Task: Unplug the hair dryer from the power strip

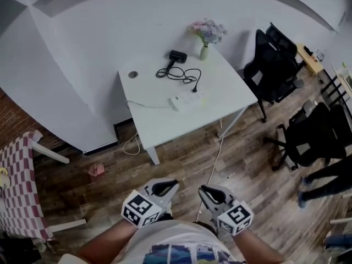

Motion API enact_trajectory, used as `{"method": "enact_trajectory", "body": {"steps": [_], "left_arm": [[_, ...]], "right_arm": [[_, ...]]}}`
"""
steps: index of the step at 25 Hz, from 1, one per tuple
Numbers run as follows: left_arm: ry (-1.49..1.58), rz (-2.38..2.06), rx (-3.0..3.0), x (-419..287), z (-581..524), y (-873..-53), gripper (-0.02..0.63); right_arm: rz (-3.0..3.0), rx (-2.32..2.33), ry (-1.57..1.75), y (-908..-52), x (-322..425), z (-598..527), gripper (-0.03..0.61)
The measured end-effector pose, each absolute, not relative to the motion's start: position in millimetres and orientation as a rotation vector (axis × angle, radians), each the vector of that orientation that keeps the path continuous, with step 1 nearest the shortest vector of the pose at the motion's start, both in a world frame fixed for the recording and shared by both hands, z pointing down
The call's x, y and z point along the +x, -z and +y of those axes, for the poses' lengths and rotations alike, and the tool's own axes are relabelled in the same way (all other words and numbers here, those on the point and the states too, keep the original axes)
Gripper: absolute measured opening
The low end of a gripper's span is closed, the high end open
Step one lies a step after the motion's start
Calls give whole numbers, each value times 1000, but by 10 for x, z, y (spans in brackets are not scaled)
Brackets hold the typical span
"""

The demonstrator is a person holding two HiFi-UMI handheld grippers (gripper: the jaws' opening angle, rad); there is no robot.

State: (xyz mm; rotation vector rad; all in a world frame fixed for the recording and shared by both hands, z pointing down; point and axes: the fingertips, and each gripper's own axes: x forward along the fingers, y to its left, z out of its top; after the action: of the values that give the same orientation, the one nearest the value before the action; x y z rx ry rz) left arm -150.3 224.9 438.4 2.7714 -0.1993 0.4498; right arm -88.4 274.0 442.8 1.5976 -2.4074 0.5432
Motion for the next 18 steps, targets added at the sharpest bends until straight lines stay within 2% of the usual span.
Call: {"method": "enact_trajectory", "body": {"steps": [18], "left_arm": [[-443,-273,2751,-1166,810,-4574,5]], "right_arm": [[-2367,1625,-539,-4524,-506,1430,25]]}}
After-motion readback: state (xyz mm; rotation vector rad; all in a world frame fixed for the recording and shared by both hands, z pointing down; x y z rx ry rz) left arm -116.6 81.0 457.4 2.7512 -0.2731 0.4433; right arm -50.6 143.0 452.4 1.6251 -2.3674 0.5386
